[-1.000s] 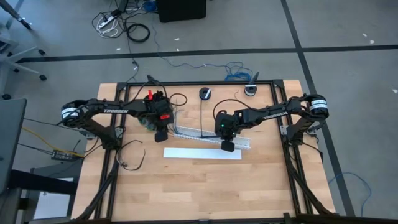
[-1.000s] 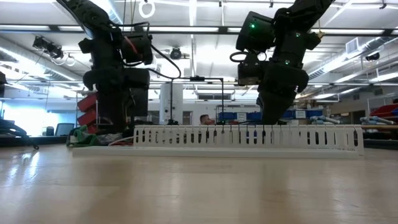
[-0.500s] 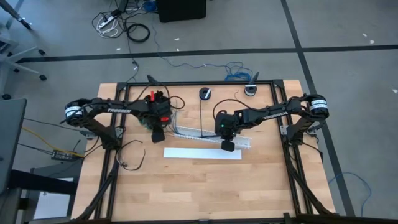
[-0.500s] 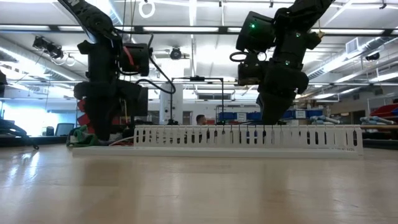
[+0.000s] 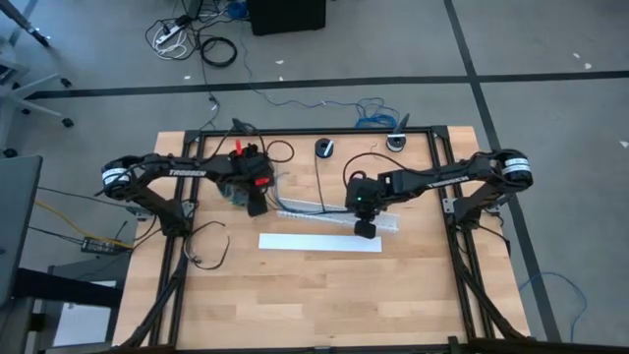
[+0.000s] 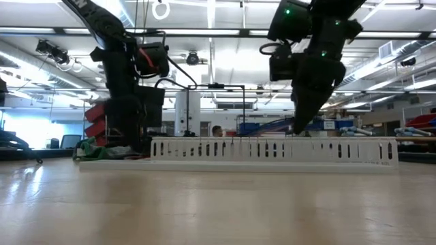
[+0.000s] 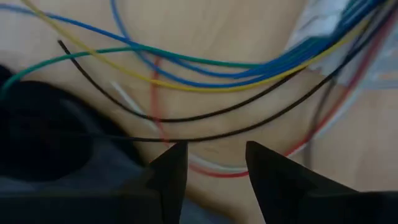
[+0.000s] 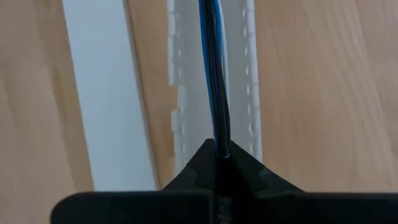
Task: Ziptie cables
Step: Put the ziptied cables into the white cable duct
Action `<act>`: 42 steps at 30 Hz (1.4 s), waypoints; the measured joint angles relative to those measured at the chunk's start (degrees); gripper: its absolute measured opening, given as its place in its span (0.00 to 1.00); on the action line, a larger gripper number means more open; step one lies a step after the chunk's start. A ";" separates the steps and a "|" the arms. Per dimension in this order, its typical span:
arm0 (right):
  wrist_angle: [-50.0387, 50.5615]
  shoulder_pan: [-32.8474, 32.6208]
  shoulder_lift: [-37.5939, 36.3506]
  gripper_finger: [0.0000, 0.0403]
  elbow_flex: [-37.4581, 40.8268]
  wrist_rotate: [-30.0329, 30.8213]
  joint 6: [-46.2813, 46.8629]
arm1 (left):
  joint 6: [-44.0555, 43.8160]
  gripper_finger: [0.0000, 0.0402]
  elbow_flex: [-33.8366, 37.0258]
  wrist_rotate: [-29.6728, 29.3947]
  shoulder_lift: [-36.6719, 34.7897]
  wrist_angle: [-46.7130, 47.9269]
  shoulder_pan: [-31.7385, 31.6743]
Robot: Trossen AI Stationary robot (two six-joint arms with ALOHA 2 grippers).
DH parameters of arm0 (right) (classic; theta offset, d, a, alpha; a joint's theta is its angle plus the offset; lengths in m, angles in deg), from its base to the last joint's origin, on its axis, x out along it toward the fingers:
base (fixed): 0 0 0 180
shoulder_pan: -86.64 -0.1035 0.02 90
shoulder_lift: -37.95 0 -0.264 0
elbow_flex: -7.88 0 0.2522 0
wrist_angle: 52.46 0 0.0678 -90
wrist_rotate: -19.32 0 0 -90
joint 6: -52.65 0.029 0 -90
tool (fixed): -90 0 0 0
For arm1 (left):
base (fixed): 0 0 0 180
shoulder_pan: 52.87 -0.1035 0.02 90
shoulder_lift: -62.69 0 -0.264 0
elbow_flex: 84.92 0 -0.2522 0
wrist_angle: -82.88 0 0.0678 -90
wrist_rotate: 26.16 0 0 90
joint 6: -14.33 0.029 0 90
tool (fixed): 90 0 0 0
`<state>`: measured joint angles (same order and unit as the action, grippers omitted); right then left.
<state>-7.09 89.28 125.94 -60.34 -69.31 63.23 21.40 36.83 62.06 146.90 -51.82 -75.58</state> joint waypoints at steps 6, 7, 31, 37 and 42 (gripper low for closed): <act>5.89 -1.27 -0.70 0.02 0.00 1.71 4.16 | 0.29 0.39 0.00 -0.04 0.00 -1.91 -0.89; 6.57 -1.47 -0.66 0.02 0.00 1.91 4.73 | 0.41 0.39 0.00 -0.04 0.00 -2.23 -0.91; 7.50 -2.92 -0.58 0.02 0.00 3.44 6.40 | 7.70 0.39 0.02 13.59 -0.02 -20.18 -0.78; 7.50 -2.92 -0.58 0.02 0.00 3.40 6.35 | 7.88 0.39 0.04 16.42 0.62 -19.88 -0.31; 7.47 -2.92 -0.55 0.02 0.00 3.40 5.99 | 9.21 0.39 0.04 17.64 1.82 -22.47 0.73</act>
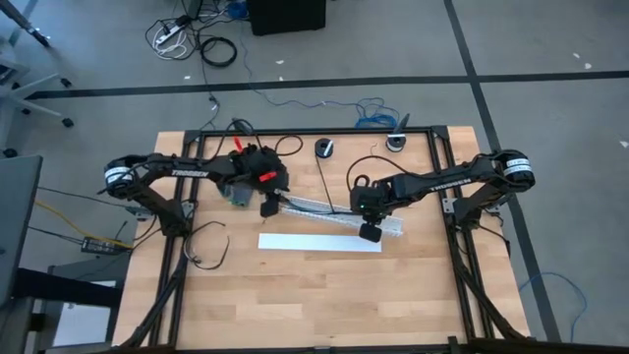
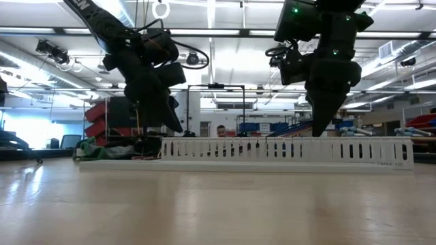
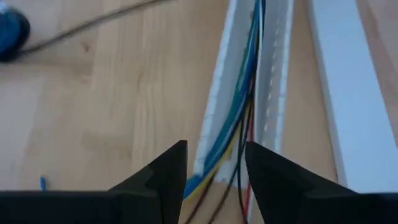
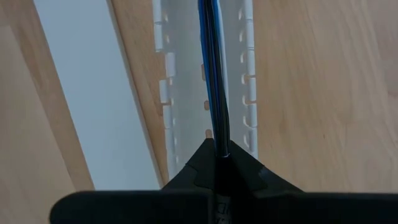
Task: Ziptie cables
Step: Put the ziptied cables into the white cable duct
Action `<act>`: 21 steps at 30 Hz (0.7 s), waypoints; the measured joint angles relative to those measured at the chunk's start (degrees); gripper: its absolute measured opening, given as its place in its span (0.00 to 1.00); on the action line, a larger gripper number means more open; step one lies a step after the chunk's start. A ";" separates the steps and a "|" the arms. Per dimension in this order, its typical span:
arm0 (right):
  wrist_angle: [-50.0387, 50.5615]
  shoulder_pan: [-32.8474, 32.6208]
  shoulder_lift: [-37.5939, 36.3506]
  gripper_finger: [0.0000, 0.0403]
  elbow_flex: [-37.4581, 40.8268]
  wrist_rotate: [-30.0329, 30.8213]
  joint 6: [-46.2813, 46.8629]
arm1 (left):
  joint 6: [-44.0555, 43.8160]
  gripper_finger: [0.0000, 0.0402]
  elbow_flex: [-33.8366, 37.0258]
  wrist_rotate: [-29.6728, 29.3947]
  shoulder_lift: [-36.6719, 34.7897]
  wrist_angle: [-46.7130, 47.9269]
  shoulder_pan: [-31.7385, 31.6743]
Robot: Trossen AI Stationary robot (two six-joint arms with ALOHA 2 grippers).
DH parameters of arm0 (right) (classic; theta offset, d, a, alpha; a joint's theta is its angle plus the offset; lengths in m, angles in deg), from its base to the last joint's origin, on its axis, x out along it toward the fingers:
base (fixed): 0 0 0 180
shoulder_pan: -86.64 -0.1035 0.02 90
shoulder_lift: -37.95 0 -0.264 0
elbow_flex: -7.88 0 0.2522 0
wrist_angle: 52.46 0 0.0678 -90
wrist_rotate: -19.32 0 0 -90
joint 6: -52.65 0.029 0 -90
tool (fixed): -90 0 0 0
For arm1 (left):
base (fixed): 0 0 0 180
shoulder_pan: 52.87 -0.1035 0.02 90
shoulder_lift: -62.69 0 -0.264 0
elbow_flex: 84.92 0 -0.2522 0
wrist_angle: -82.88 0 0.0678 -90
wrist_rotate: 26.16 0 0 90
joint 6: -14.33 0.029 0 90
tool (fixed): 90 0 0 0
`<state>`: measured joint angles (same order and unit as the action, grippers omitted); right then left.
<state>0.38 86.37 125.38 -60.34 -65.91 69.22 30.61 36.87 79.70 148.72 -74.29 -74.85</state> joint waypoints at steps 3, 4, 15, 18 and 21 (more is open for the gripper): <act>-0.07 0.00 0.00 0.02 0.00 -0.01 -0.10 | 0.01 0.39 0.01 -0.17 1.59 -1.08 0.13; -0.10 0.00 0.00 0.02 0.00 0.00 -0.10 | 0.01 0.39 0.01 -0.19 1.95 -1.36 0.15; -0.64 0.00 0.02 0.02 0.00 -0.46 0.12 | 0.04 0.39 -0.01 -0.52 5.34 -4.67 0.33; -0.75 0.00 0.02 0.02 0.00 -0.46 0.10 | 0.01 0.39 0.01 -0.76 6.34 -5.55 0.35; -0.80 0.00 0.02 0.02 0.00 -0.46 0.13 | -0.23 0.39 0.01 -1.01 6.46 -6.15 0.35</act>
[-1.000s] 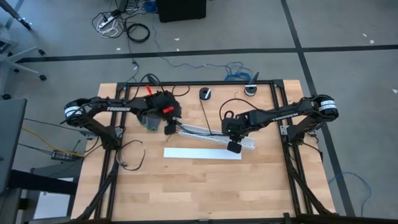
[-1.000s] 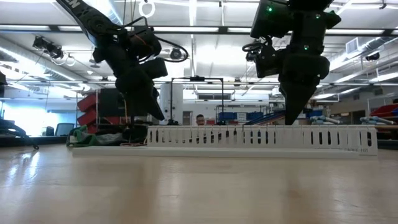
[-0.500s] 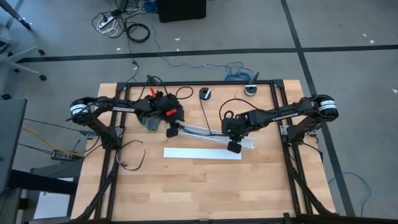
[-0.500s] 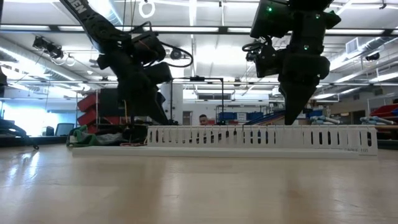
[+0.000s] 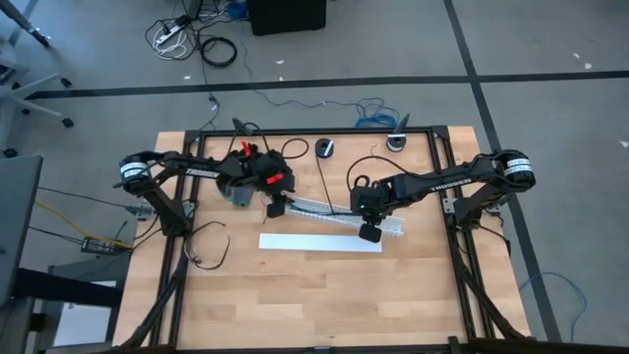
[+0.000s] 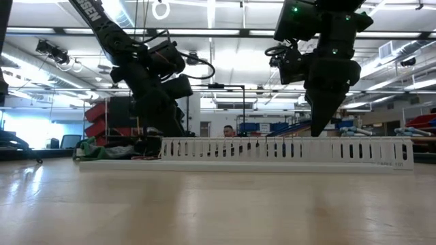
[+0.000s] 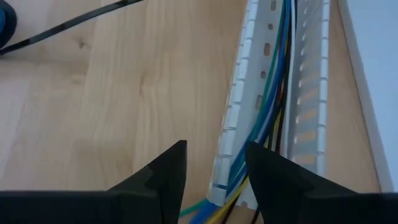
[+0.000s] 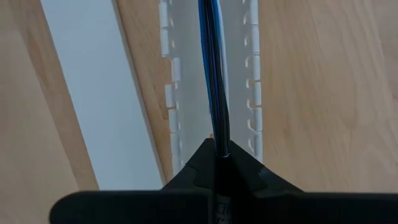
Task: Ziptie cables
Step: Put the ziptied cables into the white cable duct
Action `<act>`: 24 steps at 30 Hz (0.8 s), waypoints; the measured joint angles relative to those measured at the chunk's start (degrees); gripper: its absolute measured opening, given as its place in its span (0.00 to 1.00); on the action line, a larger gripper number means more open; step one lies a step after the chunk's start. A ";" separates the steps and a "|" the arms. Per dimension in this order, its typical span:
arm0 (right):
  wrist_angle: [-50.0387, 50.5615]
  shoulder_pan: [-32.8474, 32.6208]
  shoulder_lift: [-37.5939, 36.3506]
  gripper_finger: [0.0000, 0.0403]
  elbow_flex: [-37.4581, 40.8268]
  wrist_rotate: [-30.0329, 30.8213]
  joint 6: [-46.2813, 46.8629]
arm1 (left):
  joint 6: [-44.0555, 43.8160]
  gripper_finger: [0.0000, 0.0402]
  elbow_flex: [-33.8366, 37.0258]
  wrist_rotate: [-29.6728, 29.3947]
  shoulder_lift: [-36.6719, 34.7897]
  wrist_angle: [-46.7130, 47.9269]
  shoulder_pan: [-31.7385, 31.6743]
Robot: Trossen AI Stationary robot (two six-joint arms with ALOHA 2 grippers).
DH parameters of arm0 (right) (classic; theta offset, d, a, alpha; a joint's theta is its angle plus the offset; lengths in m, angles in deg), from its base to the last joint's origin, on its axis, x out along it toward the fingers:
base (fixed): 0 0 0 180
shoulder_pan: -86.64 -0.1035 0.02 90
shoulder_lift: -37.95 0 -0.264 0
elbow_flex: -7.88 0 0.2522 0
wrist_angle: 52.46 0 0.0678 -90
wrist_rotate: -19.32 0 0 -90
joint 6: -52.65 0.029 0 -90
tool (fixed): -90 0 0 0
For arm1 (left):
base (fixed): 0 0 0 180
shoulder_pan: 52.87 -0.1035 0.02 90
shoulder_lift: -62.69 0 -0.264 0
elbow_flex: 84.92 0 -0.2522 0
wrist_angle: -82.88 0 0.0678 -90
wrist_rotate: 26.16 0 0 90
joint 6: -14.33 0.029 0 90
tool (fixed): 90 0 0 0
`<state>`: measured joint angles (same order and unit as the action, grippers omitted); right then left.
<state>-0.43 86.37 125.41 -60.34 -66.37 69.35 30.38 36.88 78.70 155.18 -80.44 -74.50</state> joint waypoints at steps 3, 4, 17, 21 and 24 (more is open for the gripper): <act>-0.01 0.00 0.00 0.02 0.00 0.00 0.04 | -0.32 0.39 -0.02 -0.01 -0.02 0.25 0.00; -0.07 0.00 0.00 0.02 0.00 0.00 0.04 | -0.56 0.38 -0.02 0.00 -0.02 0.82 0.01; -0.71 0.00 0.00 0.02 -0.07 0.02 -0.27 | -1.31 0.17 -0.02 -2.27 1.44 2.56 0.39; -0.71 0.00 0.00 0.02 -0.07 0.02 -0.29 | -1.05 0.04 -0.02 -4.26 1.44 2.54 0.39; -0.71 0.00 0.00 0.02 -0.07 0.02 -0.29 | -1.03 0.02 -0.02 -4.26 1.44 2.55 0.42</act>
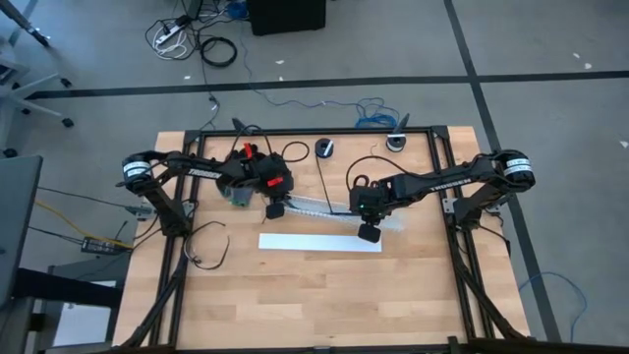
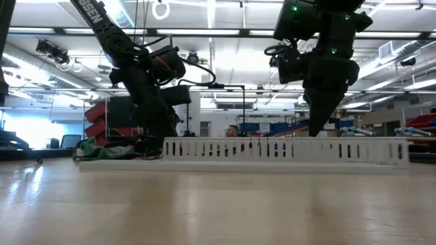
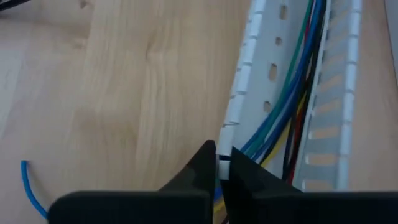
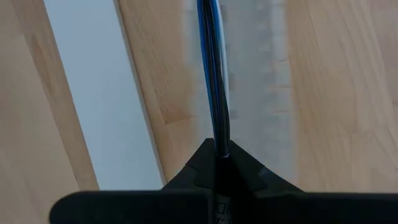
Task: Ziptie cables
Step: Put the ziptied cables into the white cable duct
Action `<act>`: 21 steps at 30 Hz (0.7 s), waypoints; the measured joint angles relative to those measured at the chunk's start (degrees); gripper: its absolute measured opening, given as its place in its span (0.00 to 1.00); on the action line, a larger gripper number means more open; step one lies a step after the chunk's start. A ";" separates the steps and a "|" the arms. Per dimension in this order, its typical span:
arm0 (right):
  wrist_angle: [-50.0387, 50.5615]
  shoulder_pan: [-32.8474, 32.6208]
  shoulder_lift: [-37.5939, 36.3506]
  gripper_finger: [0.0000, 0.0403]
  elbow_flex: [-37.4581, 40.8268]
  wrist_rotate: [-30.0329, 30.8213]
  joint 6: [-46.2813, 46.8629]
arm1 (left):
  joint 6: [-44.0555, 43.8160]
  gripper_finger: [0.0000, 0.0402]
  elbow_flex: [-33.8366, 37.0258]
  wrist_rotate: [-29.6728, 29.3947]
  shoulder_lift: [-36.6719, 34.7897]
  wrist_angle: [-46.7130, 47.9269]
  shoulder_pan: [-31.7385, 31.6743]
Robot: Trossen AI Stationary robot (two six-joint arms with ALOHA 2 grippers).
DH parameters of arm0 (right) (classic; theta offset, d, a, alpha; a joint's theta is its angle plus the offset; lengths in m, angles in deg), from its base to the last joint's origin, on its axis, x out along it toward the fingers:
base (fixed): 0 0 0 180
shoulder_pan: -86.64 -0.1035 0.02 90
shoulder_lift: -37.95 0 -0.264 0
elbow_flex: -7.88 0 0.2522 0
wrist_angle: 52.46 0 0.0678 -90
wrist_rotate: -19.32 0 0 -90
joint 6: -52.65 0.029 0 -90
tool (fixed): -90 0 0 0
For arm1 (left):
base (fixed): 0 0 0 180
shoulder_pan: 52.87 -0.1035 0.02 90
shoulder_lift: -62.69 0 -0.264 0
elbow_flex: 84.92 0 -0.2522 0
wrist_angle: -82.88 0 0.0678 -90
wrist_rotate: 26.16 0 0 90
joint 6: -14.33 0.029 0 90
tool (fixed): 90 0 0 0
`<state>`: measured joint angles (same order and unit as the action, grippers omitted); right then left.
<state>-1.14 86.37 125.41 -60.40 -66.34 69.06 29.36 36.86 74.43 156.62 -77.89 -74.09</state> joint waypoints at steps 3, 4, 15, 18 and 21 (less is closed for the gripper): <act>-0.02 0.00 0.00 0.02 0.00 0.05 0.04 | -0.04 0.01 0.00 -0.02 -0.01 0.19 -0.02; 0.00 0.00 0.00 0.02 0.00 0.14 0.07 | -0.05 0.01 0.00 -0.02 -0.02 0.28 -0.02; 3.97 -0.37 -2.90 0.02 -0.04 4.90 1.04 | -0.22 0.00 -0.34 -0.14 -0.38 5.81 -0.04; 5.89 -0.37 -5.09 0.02 -0.07 5.56 1.79 | -0.20 0.00 -0.33 -0.22 -0.37 6.08 -0.04; 8.06 -0.37 -6.85 0.02 -0.07 6.38 3.13 | -0.20 0.00 -0.29 -0.24 -0.44 6.34 -0.04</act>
<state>6.92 85.99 118.56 -60.47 -59.96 72.19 29.16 36.57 74.19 156.19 -71.55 -74.13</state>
